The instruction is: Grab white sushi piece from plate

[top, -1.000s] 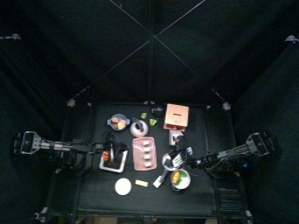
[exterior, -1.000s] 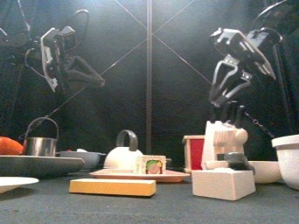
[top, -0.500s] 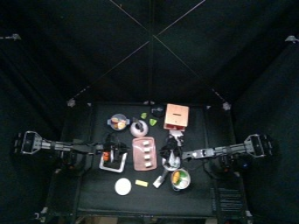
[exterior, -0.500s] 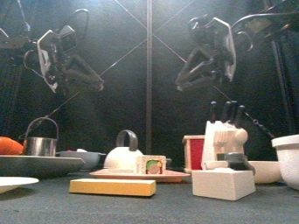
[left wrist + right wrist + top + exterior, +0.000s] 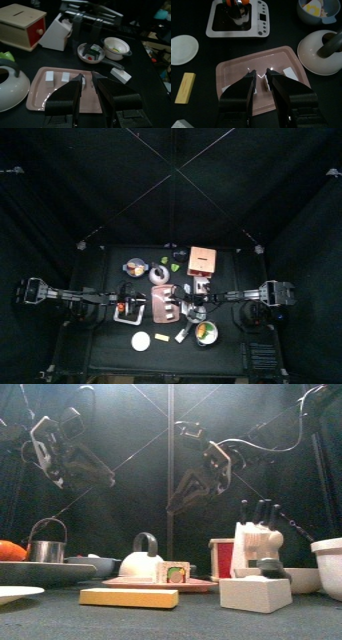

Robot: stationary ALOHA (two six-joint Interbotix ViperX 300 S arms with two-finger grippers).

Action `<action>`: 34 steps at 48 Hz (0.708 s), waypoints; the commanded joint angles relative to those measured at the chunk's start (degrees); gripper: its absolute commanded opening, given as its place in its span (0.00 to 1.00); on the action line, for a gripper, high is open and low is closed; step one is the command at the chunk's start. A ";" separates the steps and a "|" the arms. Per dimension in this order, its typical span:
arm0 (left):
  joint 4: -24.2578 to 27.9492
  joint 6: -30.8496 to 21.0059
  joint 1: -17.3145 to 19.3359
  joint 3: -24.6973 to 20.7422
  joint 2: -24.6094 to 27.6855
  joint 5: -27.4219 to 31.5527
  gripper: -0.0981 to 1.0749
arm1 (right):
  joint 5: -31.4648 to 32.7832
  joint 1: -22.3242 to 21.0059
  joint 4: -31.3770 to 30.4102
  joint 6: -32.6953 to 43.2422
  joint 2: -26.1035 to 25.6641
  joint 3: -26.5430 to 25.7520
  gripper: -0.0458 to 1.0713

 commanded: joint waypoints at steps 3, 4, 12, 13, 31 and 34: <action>1.85 0.09 0.00 -0.53 -0.44 -2.64 0.65 | 0.00 -2.55 -0.09 0.09 2.29 -2.46 0.63; 1.85 0.09 0.09 -0.53 -0.44 -2.81 0.65 | 0.09 -2.81 -0.09 0.09 2.64 -2.64 0.63; 1.85 0.09 0.09 -0.26 -0.44 -2.81 0.65 | 1.32 -4.04 2.02 0.00 3.96 -3.78 0.65; 1.76 0.09 0.09 -0.26 -0.44 -2.90 0.65 | 1.58 -4.13 2.11 0.00 4.04 -3.69 0.66; 1.67 -0.09 0.18 -0.18 -0.44 -2.99 0.65 | 3.16 -4.66 2.20 0.00 5.98 -4.04 0.77; 1.76 -0.09 0.26 -0.09 -0.44 -2.99 0.65 | 3.52 -4.83 2.20 0.00 6.77 -4.48 0.77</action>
